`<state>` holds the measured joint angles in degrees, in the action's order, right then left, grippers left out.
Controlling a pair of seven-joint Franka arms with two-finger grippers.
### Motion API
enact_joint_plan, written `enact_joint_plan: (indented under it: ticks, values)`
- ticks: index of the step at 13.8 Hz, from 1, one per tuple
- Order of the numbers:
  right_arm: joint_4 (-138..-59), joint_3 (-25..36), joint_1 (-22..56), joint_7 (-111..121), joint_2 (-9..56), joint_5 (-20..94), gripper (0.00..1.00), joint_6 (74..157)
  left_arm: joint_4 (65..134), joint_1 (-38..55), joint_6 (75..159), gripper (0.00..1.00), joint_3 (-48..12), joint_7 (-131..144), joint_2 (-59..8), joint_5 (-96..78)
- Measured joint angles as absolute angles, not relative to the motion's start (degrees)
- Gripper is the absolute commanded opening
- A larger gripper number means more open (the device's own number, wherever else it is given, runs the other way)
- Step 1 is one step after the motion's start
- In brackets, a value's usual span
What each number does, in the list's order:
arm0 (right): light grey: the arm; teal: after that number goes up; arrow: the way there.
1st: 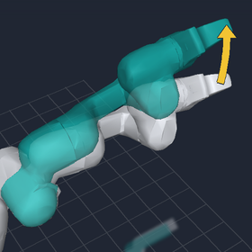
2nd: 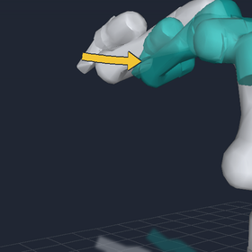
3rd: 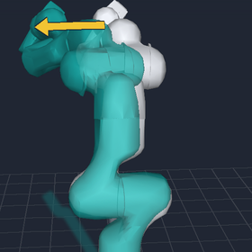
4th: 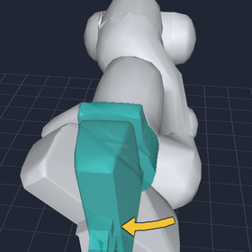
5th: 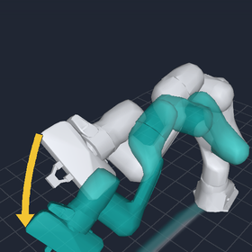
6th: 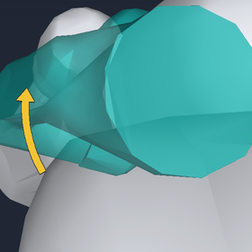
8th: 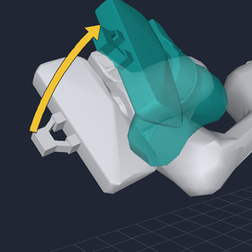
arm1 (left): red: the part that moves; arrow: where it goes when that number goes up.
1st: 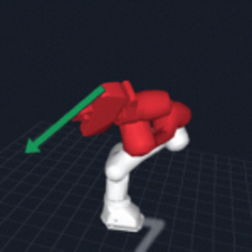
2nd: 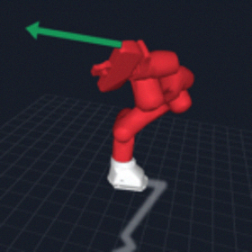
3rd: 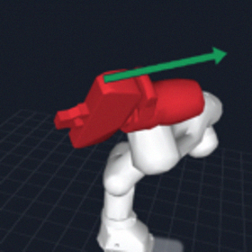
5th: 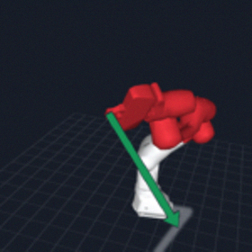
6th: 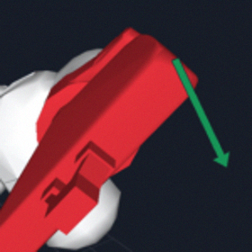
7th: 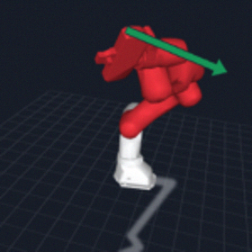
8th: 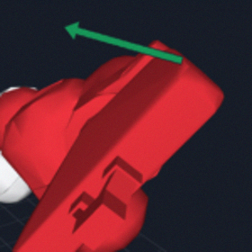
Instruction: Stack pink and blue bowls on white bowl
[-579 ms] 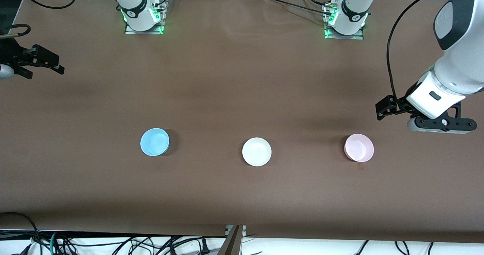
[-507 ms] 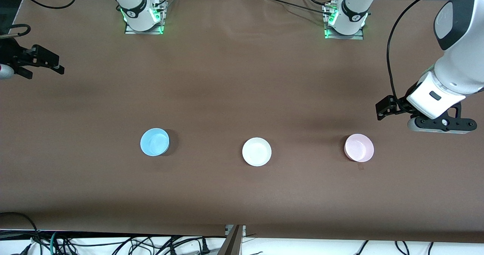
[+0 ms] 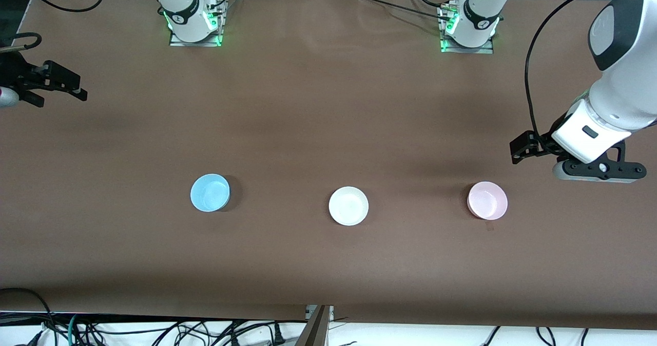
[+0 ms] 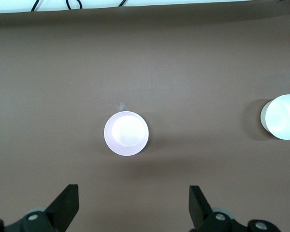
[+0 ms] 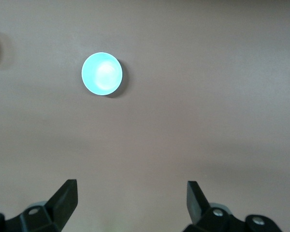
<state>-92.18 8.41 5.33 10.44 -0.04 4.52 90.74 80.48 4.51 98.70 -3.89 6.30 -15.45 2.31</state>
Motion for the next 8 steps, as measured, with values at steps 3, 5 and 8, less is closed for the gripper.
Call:
enact_joint_plan:
  ticks: [3, 5, 8]
  values:
    - [-92.18, 8.41, 5.33, 10.43, -0.04, 4.52, 1.00, 90.74, 80.48, 3.90, 98.70, 1.00, -3.80, 6.67, -15.72, 2.26]
    - [-92.18, 8.41, 5.33, 10.43, -0.04, 4.52, 1.00, 90.74, 80.47, 3.62, 98.69, 1.00, -3.80, 8.71, -15.72, 1.41]
    - [-92.18, 8.42, 5.33, 10.43, -0.04, 4.51, 1.00, 90.74, 80.55, 2.29, 98.50, 1.00, -3.77, 9.31, -15.75, -1.66]
